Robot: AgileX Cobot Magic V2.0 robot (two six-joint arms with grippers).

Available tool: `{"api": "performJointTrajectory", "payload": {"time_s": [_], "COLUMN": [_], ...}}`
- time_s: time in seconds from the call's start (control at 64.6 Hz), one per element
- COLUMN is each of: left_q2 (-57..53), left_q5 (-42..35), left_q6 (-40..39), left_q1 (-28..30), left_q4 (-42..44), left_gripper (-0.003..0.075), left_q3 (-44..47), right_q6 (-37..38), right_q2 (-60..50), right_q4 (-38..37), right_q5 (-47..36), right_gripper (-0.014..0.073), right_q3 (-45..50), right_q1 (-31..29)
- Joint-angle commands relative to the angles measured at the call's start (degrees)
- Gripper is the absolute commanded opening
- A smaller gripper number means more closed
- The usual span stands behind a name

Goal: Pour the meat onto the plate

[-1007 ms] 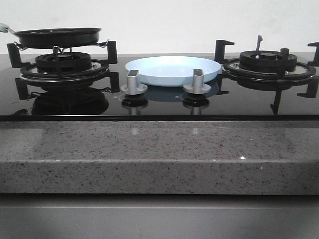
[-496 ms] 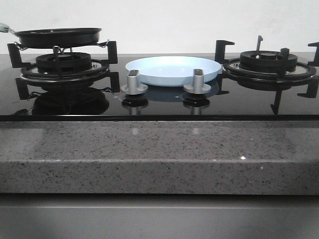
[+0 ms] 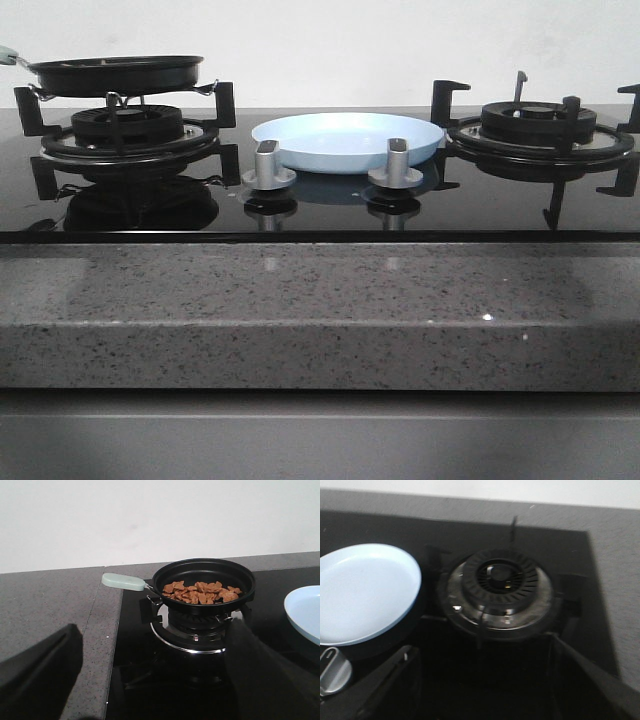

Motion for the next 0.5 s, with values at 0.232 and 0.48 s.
{"api": "performJointTrajectory", "payload": {"time_s": [0.232, 0.48], "left_q2": [0.27, 0.27], "left_q5": [-4.83, -4.83], "left_q6": [-0.32, -0.32], "left_q1": [-0.04, -0.04], "left_q4": [-0.44, -0.44], "left_gripper": [0.0562, 0.0562], "left_q3": [-2.14, -2.14], "right_q6": [-0.08, -0.13], "right_q2": [21.9, 38.39], "right_q4": [-0.48, -0.48], "right_q5": [11.42, 26.91], "right_gripper": [0.0436, 0.0358], "right_q3": [-25.74, -46.71], "right_q1": [7.09, 7.39]}}
